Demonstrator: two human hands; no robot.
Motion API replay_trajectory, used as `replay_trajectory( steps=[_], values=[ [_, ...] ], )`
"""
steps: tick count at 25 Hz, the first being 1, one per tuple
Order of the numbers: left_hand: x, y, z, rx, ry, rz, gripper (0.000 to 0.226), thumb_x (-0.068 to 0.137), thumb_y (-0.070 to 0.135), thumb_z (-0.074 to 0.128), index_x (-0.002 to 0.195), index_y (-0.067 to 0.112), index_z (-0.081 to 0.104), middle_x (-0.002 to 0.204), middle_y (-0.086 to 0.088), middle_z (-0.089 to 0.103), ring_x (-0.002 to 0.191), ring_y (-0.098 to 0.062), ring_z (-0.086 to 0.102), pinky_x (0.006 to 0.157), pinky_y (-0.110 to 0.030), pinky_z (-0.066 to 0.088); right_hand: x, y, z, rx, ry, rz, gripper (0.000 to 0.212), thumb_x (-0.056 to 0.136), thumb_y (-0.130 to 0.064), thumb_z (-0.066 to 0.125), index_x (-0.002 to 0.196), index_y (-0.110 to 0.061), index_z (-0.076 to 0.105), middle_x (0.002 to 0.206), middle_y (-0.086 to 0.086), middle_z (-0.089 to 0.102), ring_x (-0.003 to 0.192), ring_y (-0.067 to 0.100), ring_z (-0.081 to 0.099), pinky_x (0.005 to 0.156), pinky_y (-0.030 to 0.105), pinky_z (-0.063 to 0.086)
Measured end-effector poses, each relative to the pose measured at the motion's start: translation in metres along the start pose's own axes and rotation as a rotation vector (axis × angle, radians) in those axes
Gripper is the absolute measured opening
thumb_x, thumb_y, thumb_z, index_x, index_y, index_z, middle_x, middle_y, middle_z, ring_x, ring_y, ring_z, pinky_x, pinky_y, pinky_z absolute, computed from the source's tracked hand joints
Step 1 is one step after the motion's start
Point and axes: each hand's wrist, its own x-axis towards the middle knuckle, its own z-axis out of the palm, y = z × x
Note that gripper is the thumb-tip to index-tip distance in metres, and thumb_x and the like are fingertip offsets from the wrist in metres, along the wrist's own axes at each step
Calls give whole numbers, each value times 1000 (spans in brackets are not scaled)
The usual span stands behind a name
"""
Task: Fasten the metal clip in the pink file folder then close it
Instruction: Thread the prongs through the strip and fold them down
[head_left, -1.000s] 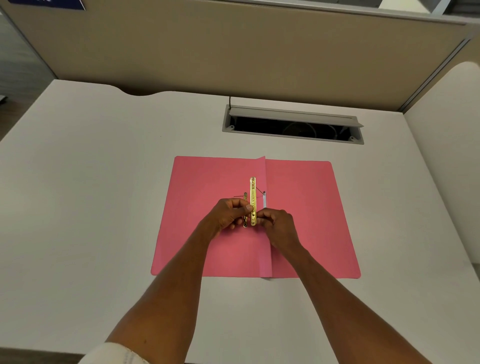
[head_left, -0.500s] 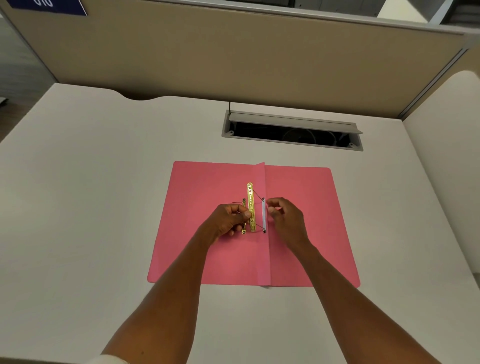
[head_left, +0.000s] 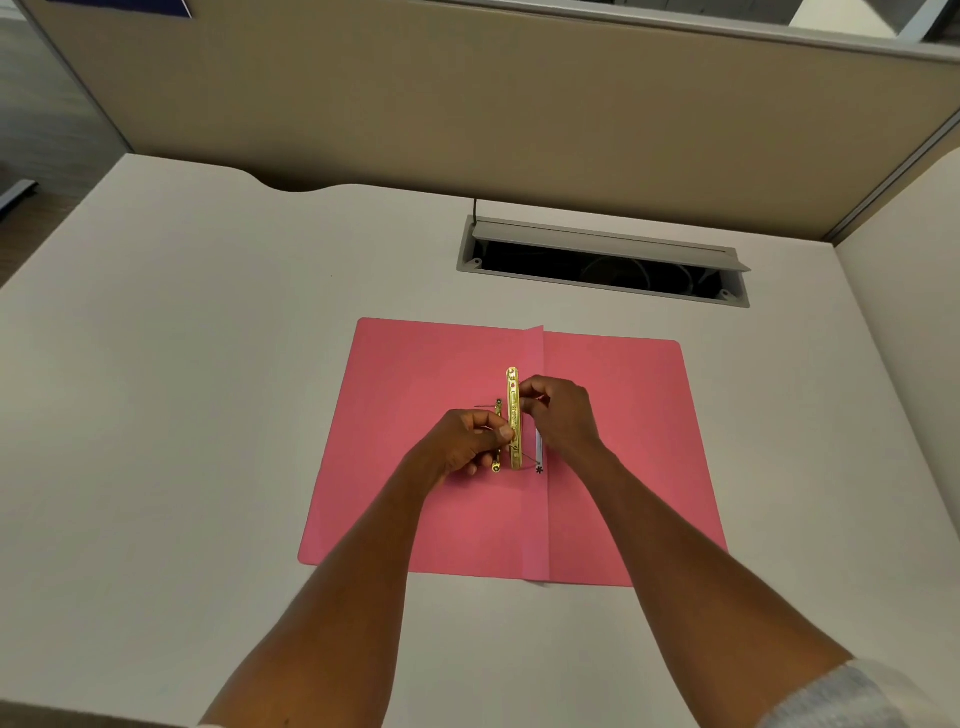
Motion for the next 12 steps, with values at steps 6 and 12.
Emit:
replay_trajectory(
  steps=[6, 12],
  values=[
    [-1, 3, 0, 10, -6, 0, 8, 93, 18, 65, 88, 13, 69, 59, 4, 64, 44, -3, 51, 39, -16, 39, -2, -1, -1, 34, 0, 3, 19, 83, -3, 67, 91, -17, 77, 79, -12, 71, 73, -7, 63, 67, 10, 44],
    [-1, 5, -1, 47, -43, -3, 8, 94, 18, 64, 91, 13, 69, 66, 0, 64, 47, -5, 50, 40, -16, 40, -2, 0, -2, 48, 24, 14, 19, 84, -3, 66, 95, -15, 77, 82, -10, 71, 74, -6, 62, 68, 11, 43]
  ],
)
